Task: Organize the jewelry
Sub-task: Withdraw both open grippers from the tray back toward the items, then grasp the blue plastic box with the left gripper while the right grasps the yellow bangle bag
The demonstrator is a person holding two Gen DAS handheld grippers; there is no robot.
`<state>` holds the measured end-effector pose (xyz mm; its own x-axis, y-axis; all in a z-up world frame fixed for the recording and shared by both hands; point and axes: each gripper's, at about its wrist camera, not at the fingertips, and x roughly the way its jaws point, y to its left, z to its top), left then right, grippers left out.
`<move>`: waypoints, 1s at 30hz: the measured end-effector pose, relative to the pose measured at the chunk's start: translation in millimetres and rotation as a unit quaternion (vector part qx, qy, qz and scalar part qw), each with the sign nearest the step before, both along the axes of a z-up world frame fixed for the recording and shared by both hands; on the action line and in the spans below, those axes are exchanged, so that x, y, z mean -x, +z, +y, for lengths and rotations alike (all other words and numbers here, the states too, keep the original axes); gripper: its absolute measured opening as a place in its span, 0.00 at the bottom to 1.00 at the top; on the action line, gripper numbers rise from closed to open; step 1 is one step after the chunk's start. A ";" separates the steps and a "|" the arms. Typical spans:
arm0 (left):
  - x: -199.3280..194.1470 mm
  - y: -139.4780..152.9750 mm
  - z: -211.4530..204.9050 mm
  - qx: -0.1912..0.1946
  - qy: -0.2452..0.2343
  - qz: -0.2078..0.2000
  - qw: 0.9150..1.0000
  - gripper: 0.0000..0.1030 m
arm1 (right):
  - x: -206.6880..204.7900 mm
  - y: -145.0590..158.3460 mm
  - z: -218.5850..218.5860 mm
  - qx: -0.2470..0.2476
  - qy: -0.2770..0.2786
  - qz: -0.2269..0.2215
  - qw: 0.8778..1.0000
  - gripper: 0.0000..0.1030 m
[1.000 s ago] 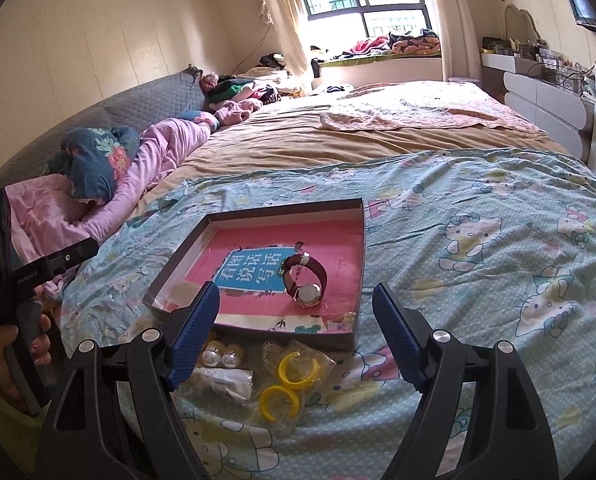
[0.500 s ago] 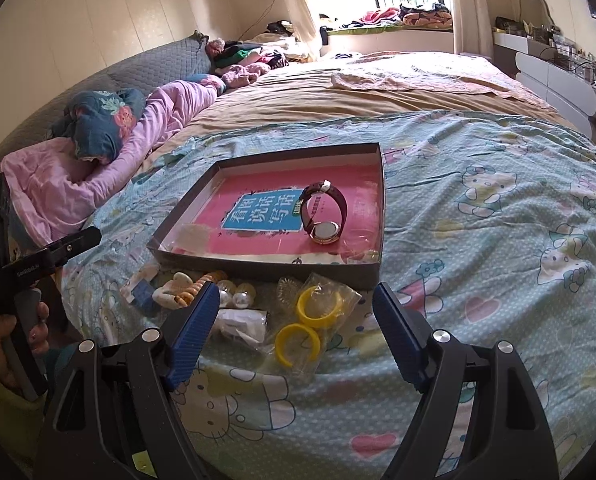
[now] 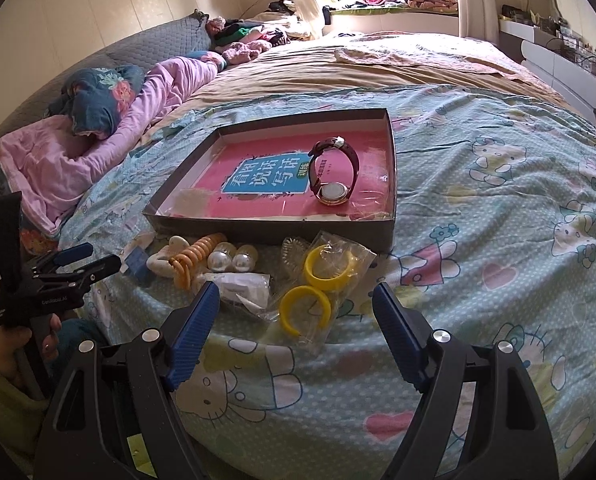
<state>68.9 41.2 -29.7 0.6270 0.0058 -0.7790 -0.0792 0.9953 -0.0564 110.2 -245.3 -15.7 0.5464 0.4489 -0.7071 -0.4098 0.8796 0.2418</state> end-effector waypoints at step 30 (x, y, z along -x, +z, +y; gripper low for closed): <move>-27.3 -17.2 -11.3 0.040 -0.051 0.034 0.997 0.35 | -41.1 -48.2 5.8 -0.025 -0.030 0.081 0.996 0.52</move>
<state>96.2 30.0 -46.9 0.5660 -0.1197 -0.8157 0.0164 0.9908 -0.1340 151.3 -239.5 -63.9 0.4540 0.4553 -0.7659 -0.3094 0.8867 0.3437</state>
